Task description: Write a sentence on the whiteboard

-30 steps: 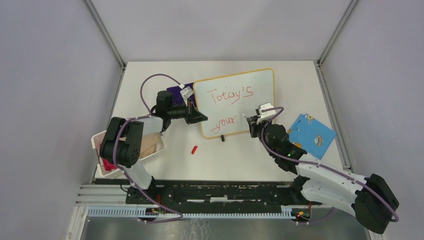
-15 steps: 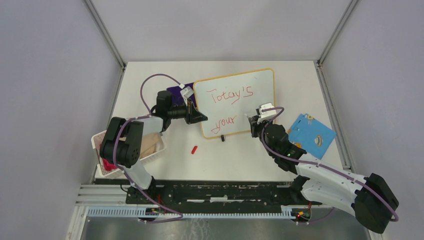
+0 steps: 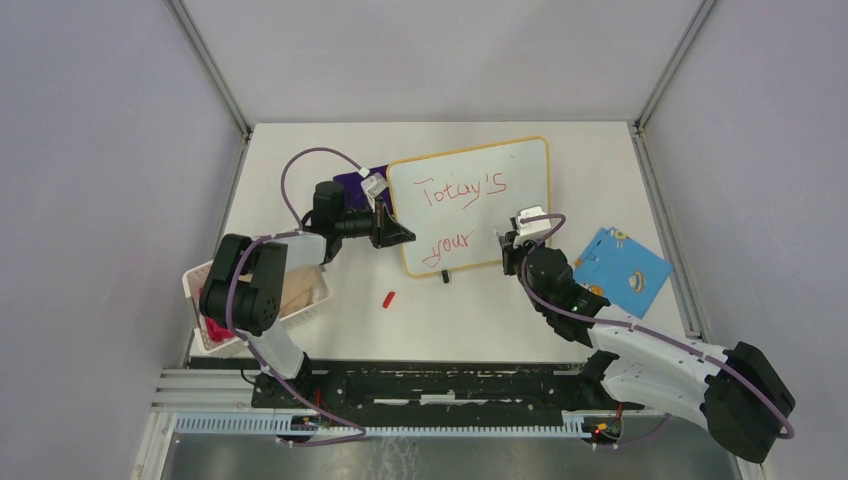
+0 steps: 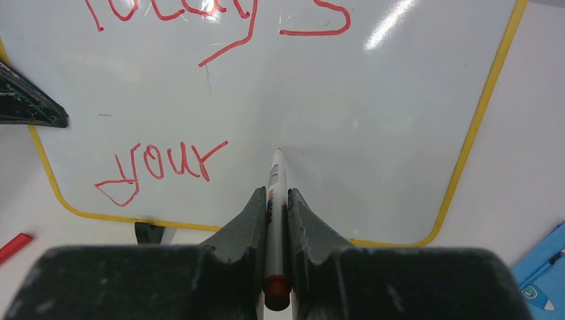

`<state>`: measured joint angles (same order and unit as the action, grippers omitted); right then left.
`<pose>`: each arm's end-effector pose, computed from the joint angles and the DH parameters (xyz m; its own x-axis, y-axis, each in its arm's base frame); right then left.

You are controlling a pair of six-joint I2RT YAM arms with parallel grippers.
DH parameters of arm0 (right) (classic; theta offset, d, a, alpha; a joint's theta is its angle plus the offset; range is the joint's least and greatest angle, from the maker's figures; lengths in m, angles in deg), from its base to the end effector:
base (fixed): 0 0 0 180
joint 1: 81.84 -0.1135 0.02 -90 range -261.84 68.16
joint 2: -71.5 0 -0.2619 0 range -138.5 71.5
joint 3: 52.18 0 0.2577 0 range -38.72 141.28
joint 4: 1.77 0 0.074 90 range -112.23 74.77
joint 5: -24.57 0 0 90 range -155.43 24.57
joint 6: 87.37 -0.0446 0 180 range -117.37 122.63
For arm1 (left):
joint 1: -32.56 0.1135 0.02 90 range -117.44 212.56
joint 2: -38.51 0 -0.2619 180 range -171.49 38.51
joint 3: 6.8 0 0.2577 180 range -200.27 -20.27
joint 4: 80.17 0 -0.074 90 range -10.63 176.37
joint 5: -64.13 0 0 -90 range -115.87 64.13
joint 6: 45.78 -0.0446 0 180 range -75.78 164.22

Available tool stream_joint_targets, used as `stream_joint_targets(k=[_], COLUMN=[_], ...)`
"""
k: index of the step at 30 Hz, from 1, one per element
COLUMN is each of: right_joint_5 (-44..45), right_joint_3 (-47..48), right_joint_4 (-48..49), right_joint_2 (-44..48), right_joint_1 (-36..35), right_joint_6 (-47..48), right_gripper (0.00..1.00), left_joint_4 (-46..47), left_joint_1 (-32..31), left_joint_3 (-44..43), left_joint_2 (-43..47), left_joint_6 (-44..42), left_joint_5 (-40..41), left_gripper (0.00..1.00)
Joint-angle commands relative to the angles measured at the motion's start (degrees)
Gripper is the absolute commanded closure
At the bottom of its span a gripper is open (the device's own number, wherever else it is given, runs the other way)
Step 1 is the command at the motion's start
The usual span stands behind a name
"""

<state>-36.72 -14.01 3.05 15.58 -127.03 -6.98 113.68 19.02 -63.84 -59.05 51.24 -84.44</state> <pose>0.1765 0.1473 0.2265 -0.2043 0.0021 -0.9789 -0.2618 0.9634 0.0567 0.3190 -0.1160 0.1620 -0.5386 0.0642 -0.8401 0.8036 0.3388 -0.4893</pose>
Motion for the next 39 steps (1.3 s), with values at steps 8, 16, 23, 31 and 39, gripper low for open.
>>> stream_joint_targets(k=[8,16,23,31,39], right_joint_5=[2.3,2.1,-0.2,-3.4,-4.8], right_joint_3=[1.4,2.8,2.8,2.0,0.0], right_joint_4=[2.1,2.6,3.5,4.3,3.4], right_joint_2=[-1.6,-3.5,-3.8,-3.7,-2.9], right_joint_1=[0.2,0.2,0.2,0.2,0.2], right_joint_6=[-0.3,-0.1,0.3,0.1,-0.8], right_gripper=[1.00,1.00,1.00,1.00,1.00], left_joint_4=[-5.7,-5.7,-5.7,-5.7,-5.9], left_joint_1=[-2.7,-2.7,-2.8,-2.8,-2.9], left_joint_3=[1.1,1.3,1.2,1.3,1.3], left_joint_2=[-2.8,-2.7,-2.7,-2.7,-2.5], left_joint_6=[-9.2,-9.3,-9.3,-9.3,-9.4], left_joint_5=[8.1,8.2,8.2,8.3,8.4], left_gripper=[0.98,0.98,0.98,0.98,0.98])
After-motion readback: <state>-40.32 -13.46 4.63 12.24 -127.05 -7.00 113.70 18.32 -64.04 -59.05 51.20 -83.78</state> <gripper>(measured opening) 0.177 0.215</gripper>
